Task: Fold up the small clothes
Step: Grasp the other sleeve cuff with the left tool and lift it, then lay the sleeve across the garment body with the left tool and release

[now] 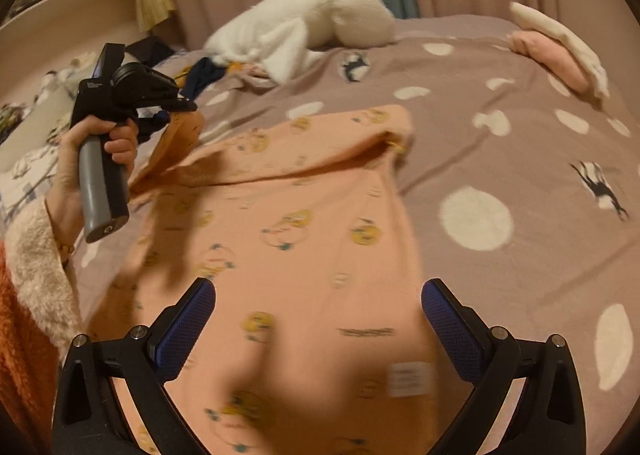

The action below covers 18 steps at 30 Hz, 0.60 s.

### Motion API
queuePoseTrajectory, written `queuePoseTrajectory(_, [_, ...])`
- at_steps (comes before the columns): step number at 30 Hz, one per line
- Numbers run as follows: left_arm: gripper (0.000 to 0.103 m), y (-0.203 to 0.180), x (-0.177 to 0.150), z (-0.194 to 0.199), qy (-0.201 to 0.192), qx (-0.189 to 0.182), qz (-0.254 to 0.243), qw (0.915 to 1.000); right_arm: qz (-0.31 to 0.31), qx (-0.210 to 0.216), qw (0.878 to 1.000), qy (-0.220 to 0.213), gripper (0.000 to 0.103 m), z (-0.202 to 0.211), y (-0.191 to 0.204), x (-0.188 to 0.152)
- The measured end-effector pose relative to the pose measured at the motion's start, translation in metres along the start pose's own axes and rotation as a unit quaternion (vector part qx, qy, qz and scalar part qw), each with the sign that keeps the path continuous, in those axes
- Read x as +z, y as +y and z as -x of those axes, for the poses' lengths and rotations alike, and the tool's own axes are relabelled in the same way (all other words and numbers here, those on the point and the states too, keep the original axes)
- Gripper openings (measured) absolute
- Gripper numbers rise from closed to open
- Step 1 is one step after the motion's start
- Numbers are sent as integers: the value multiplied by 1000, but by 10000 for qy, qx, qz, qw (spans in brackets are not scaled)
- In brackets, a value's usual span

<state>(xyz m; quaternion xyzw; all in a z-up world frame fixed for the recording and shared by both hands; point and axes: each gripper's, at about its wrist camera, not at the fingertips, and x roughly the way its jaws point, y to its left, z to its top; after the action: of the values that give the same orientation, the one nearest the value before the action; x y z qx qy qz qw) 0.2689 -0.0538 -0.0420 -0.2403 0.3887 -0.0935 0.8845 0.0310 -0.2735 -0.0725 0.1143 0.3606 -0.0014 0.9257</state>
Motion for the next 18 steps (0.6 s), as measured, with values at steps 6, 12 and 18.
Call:
queuePoseTrajectory(6, [9,-60,-31,-32,148,-180,-332,9992,-545,19,9984,-161,103,16,-40,2])
queuePoseTrajectory(12, [9,-98,-65,-61,474,-397,-324,9976,-808,-159,9963,-234,103,28,-64,-2])
queuePoseTrajectory(18, [9,-119,-91,-76,768,-574,-330,9948,-853,-245,9955,-329,103,40,-76,-6])
